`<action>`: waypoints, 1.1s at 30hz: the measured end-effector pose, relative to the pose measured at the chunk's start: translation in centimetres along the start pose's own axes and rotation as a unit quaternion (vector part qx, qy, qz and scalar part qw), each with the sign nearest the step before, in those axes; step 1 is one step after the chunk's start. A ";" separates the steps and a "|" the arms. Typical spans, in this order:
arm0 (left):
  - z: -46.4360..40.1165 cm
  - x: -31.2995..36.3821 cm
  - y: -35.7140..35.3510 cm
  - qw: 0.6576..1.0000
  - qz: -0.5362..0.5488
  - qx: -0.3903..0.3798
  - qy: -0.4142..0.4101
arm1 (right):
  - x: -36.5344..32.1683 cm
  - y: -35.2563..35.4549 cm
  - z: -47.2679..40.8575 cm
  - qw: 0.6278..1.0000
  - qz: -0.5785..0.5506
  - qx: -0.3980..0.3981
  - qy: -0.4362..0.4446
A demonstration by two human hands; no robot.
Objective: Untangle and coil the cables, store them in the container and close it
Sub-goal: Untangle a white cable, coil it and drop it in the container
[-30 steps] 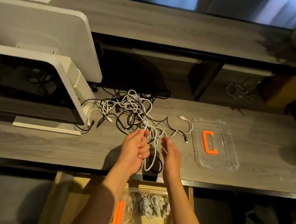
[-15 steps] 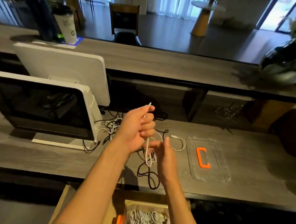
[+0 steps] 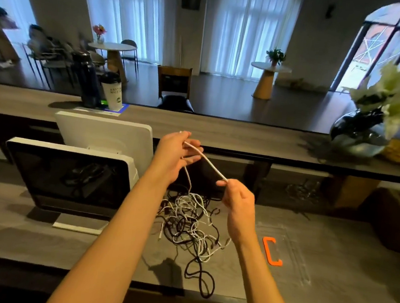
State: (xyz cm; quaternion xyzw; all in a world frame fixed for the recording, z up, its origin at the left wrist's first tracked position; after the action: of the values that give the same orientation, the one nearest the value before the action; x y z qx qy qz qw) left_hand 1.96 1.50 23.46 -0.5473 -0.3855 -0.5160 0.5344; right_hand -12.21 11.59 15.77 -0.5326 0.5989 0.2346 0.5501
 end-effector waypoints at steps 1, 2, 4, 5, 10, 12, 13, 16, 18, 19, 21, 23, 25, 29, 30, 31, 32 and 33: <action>-0.2 -0.4 0.5 0.999 -0.042 0.014 0.008 | -0.7 -0.2 -0.8 1.000 -0.012 0.009 -0.001; -0.3 -0.8 1.0 0.996 -0.080 0.022 0.018 | -1.3 -0.5 -1.5 1.000 -0.024 0.014 0.000; -0.6 -1.9 1.8 0.988 -0.150 0.036 0.031 | -2.8 -1.1 -2.7 0.999 -0.041 0.009 0.010; -0.7 -2.4 2.0 0.976 -0.210 0.044 0.025 | -3.6 -1.5 -3.2 0.999 -0.049 0.000 0.020; -0.7 -4.4 1.2 0.955 -0.286 0.013 -0.074 | -8.2 -4.4 -5.6 0.994 -0.086 -0.053 0.050; -0.5 -5.4 -0.1 0.973 -0.174 -0.102 -0.108 | -10.3 -5.8 -6.8 0.992 -0.095 -0.067 0.058; -0.3 -5.9 -0.7 0.970 -0.150 -0.151 -0.121 | -11.2 -6.4 -7.4 0.991 -0.099 -0.070 0.063; 0.3 -7.8 -1.7 0.952 -0.128 -0.255 -0.109 | -13.8 -7.6 -9.3 0.988 -0.110 -0.074 0.079; 0.5 -8.7 -1.9 0.941 -0.145 -0.280 -0.120 | -15.0 -7.8 -10.5 0.987 -0.112 -0.070 0.091; 0.6 -9.1 -1.9 0.944 -0.147 -0.268 -0.123 | -15.3 -7.7 -11.0 0.988 -0.109 -0.063 0.092; 0.6 -9.3 -1.9 0.964 -0.147 -0.202 -0.093 | -15.1 -7.0 -11.9 0.992 -0.083 -0.043 0.082; 0.3 -9.2 -1.6 0.983 -0.135 -0.116 -0.042 | -13.8 -6.0 -12.5 0.997 -0.053 -0.025 0.049; -0.5 -8.7 -1.0 0.996 -0.058 -0.068 0.009 | -11.6 -4.9 -12.8 1.000 -0.025 -0.002 0.012; -2.3 -7.1 0.1 0.991 0.080 -0.025 0.100 | -5.7 -2.7 -11.4 0.993 0.037 0.035 -0.103; -2.7 -6.5 0.2 0.987 0.111 -0.027 0.114 | -4.0 -2.4 -10.6 0.988 0.008 0.038 -0.150; -3.1 -5.9 0.2 0.982 0.139 -0.032 0.122 | -2.4 -2.4 -9.7 0.980 -0.029 0.034 -0.194; -3.4 -5.1 0.1 0.978 0.162 -0.042 0.121 | -1.0 -2.4 -8.7 0.972 -0.058 0.027 -0.226; -3.7 -4.4 -0.1 0.975 0.180 -0.055 0.116 | 0.3 -2.6 -7.8 0.965 -0.075 0.017 -0.250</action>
State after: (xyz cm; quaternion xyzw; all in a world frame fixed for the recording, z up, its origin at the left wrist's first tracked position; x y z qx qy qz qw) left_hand 0.56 -1.59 18.84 -0.5728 -0.1870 -0.4916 0.6287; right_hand -13.06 3.89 18.50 -0.4909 0.4050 0.3079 0.7072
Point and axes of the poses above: each hand's wrist, its own z-axis away from the middle knuckle, its own y-axis out of the back of the hand, x = y × z, the point moved 3 cm from there along -z, towards the middle knuckle, and after that the axes turned 11 degrees about -z, right-handed, at the moved point
